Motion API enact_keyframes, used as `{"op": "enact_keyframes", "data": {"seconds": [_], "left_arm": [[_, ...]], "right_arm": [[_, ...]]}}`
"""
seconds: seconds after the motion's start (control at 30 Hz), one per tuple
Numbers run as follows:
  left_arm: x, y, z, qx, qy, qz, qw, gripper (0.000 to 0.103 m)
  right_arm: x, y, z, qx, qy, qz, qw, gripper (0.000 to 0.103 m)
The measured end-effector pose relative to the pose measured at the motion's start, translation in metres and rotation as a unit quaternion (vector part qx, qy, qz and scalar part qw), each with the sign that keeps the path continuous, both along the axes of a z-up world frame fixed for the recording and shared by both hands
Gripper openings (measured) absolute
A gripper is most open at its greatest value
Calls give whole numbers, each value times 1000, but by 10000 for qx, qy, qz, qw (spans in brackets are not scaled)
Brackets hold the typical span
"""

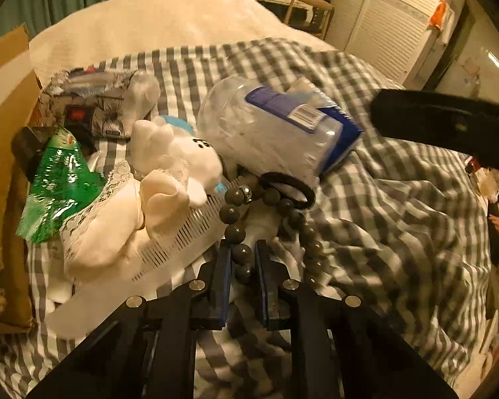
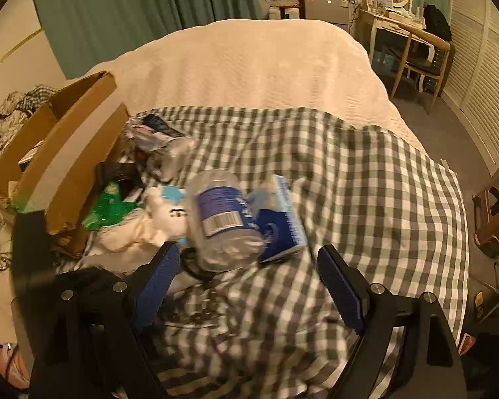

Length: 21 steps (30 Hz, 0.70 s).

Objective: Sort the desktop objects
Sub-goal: 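Return both tools to the pile and grasp the dark bead bracelet with the left tool, then carry the bead bracelet in the left tool into the cardboard box and release it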

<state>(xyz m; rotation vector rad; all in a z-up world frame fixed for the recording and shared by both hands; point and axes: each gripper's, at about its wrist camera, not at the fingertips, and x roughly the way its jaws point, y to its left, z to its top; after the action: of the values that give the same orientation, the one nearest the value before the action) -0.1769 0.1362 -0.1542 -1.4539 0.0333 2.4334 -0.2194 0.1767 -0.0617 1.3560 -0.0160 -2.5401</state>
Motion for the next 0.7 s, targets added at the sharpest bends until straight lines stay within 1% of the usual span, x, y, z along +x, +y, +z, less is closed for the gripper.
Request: {"op": "enact_keyframes", "data": {"seconds": [0.1,0.17,0.23,0.3,0.4,0.43,0.47,0.53,0.6,0.63,0.67,0.7], "left_arm": [[8,-13,12,366,97,104,9992,13],[15,-23,23,485,190,209,9984,13],[20,-35,36,565,309,299,9975,12],[23,-43,48,539,474,411,9966,11],[23,-52,66,526,645,428,9956,11],[24,-53,71,517,721,422,9952,11],[24,-53,73,463,767,376,9953,11],[21,-54,72,411,728,372,9958,11],[22,-57,65,416,648,395,9962,11],[22,-58,62,441,625,401,9963,11],[23,-61,62,489,574,420,9963,11],[25,-62,62,520,540,451,9962,11]], "right_arm": [[-1,3,-3,-122,70,35,9999,85],[0,-1,-1,-188,197,184,9995,85],[-1,-8,-1,-214,217,312,9990,85],[-5,-17,-7,-164,83,368,9992,85],[-10,-25,-22,-290,-276,376,9985,85],[-11,-29,-29,-298,-398,406,9979,83],[-11,-32,-35,-226,-529,420,9975,76],[-12,-37,-49,-11,-748,411,9964,71],[-12,-36,-60,36,-904,360,9952,68],[-12,-34,-64,24,-950,322,9950,60],[-13,-32,-68,25,-973,268,9949,55],[-14,-29,-72,-23,-1008,229,9946,53]]}}
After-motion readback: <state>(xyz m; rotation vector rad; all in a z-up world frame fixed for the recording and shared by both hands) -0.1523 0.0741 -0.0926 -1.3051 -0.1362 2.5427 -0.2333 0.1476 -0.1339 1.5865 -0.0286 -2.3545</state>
